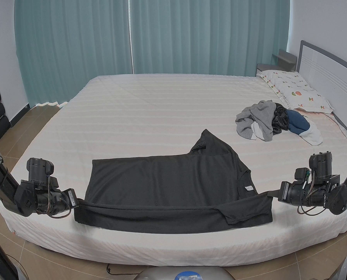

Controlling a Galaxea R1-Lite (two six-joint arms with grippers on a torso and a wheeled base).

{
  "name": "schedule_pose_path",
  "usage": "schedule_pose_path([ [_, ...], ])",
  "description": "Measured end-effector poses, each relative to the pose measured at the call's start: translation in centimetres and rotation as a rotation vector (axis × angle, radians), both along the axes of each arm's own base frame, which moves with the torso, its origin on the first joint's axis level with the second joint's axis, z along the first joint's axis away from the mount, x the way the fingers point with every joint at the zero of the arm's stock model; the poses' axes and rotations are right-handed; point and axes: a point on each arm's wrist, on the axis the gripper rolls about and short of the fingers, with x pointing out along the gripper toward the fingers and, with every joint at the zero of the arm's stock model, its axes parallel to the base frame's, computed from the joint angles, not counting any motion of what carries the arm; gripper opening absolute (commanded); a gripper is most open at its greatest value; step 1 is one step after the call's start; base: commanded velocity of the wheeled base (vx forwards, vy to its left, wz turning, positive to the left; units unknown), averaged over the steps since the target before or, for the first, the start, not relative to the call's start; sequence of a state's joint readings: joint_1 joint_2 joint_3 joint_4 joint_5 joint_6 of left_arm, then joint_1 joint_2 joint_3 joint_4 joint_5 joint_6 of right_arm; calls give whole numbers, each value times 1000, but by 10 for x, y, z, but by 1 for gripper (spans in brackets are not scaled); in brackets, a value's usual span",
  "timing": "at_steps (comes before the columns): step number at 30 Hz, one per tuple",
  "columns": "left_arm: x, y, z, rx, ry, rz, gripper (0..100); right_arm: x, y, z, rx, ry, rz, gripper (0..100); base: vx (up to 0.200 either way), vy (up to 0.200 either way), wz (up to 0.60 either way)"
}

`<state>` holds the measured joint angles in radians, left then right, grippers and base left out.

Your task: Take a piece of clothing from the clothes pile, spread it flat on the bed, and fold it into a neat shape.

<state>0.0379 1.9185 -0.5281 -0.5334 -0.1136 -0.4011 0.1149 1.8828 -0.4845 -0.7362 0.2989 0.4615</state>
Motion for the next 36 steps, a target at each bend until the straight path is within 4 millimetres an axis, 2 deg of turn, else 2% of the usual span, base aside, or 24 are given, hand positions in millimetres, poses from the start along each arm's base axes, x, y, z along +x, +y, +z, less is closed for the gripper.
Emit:
schedule_pose_path([
  [5, 2, 0, 0, -1, 16, 1, 0, 6, 1, -1, 28, 10, -20, 0, 0, 0, 0],
  [12, -1, -1, 5, -1, 40, -4, 0, 2, 1, -6, 28, 30, -20, 0, 0, 0, 0],
  [17, 4, -2, 5, -4, 31, -8, 0, 4, 1, -8, 28, 35, -19, 0, 0, 0, 0],
  [35, 51, -3, -17, -47, 44, 38, 0, 46, 4, -30, 31, 48, -27, 0, 0, 0, 0],
  [36, 54, -3, -20, -48, 47, 38, 100, 48, 4, -32, 31, 48, -28, 0, 0, 0, 0],
])
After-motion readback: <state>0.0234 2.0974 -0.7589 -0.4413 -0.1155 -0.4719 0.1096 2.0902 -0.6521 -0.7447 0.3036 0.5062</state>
